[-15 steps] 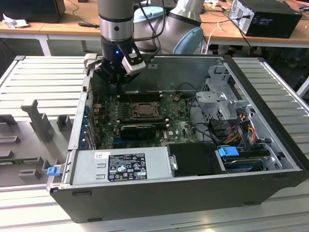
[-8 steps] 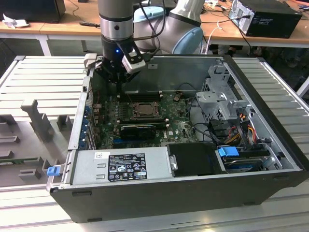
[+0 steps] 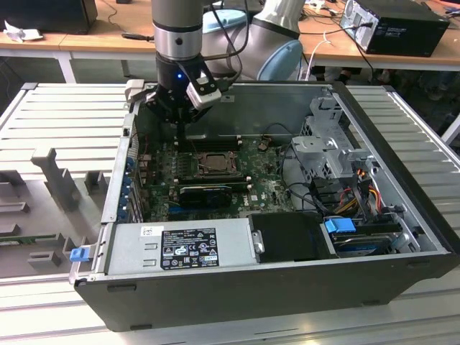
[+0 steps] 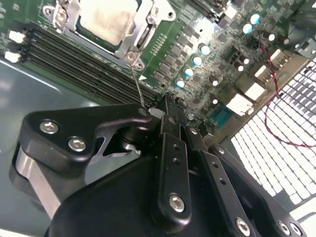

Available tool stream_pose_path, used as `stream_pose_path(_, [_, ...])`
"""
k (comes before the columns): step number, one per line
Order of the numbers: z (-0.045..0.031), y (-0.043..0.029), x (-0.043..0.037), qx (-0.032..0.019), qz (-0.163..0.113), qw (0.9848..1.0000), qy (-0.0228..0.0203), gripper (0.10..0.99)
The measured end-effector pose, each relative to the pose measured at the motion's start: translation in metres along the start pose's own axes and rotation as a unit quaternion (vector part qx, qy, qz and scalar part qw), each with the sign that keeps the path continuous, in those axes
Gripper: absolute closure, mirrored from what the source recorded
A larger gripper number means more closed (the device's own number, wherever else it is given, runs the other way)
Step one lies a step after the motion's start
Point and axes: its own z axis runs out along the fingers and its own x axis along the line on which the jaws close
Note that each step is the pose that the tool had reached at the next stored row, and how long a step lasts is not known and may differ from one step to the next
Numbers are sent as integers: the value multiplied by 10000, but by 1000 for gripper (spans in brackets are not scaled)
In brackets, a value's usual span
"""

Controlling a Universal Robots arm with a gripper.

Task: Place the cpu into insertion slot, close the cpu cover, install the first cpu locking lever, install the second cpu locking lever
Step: 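Install the first cpu locking lever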

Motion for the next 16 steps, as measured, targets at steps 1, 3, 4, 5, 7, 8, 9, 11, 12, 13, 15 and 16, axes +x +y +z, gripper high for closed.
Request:
stream_pose_path(1, [0,-1,-20,-1,0,10000,0,980])
stream_pose_path(3, [0,-2,-48,0,0,10000,0,980])
stream_pose_path(4, [0,-2,-70,0,1,10000,0,980])
stream_pose_path(5, [0,-3,-85,-1,0,10000,0,980])
stream_pose_path(7, [0,-4,-118,-1,0,10000,0,980])
stream_pose_path(8, [0,-4,-121,-1,0,10000,0,980])
stream_pose_path(9, [1,-4,-124,-1,0,10000,0,980])
stream_pose_path(11, [1,-5,-141,-1,0,10000,1,980])
stream_pose_path(12, [1,-5,-150,-1,0,10000,0,980])
stream_pose_path(13, [2,-5,-159,-1,0,10000,0,980])
stream_pose_path(15, [2,-6,-172,-1,0,10000,0,980])
stream_pose_path(16, [2,-6,-179,-2,0,10000,0,980])
